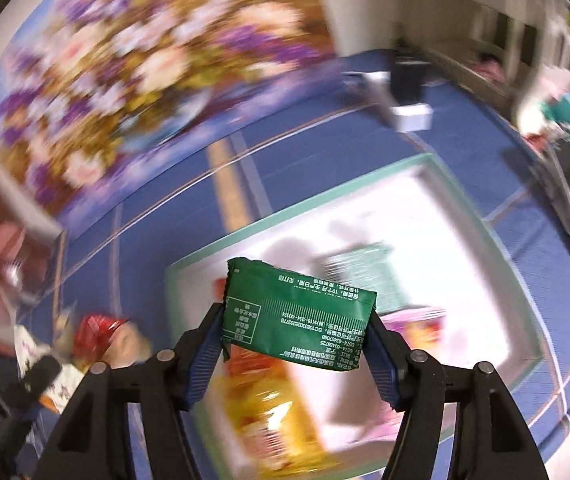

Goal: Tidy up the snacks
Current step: 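Carry both snacks into the white tray and open both tools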

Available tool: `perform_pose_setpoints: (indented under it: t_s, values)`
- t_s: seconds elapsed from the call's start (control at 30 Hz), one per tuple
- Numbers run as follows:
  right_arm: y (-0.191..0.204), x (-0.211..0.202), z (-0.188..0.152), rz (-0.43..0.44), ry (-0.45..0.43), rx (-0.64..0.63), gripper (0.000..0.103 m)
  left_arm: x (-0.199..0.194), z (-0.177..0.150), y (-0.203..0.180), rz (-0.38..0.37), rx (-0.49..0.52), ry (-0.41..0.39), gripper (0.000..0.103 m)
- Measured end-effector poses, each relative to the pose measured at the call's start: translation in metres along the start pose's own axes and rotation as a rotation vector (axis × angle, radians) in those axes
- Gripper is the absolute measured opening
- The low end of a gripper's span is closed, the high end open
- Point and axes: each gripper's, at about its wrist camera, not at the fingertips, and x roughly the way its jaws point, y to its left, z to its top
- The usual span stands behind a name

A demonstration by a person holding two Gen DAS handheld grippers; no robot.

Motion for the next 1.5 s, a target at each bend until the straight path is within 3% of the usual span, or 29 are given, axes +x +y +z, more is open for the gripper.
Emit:
perform_pose_setpoints:
  t_s: [0.3,0.63,0.93,1.13,1.4,1.5]
  values:
    - [-0.081,0.013,0.018,-0.094,-0.014,0.157,0.069,0.051,-0.009,-0.086,-0.064,0.183,0.099,0.05]
    - [-0.108,0.037,0.02,-0.082,0.026,0.218,0.069,0.102,-0.011,-0.141,-0.063,0.274,0.162,0.05]
    - [-0.102,0.046,0.019,-0.073,0.051,0.193,0.071,0.113,-0.01,-0.146,-0.063,0.309,0.157,0.054]
    - [-0.1,0.046,0.02,-0.069,0.062,0.181,0.074,0.106,-0.008,-0.13,-0.109,0.258,0.143,0.063]
    - [-0.099,0.041,0.019,-0.054,0.062,0.176,0.082,0.099,-0.005,-0.103,-0.066,0.203,0.114,0.063]
    - [-0.097,0.04,0.018,-0.053,0.065,0.176,0.09,0.095,-0.003,-0.094,-0.024,0.189,0.105,0.063]
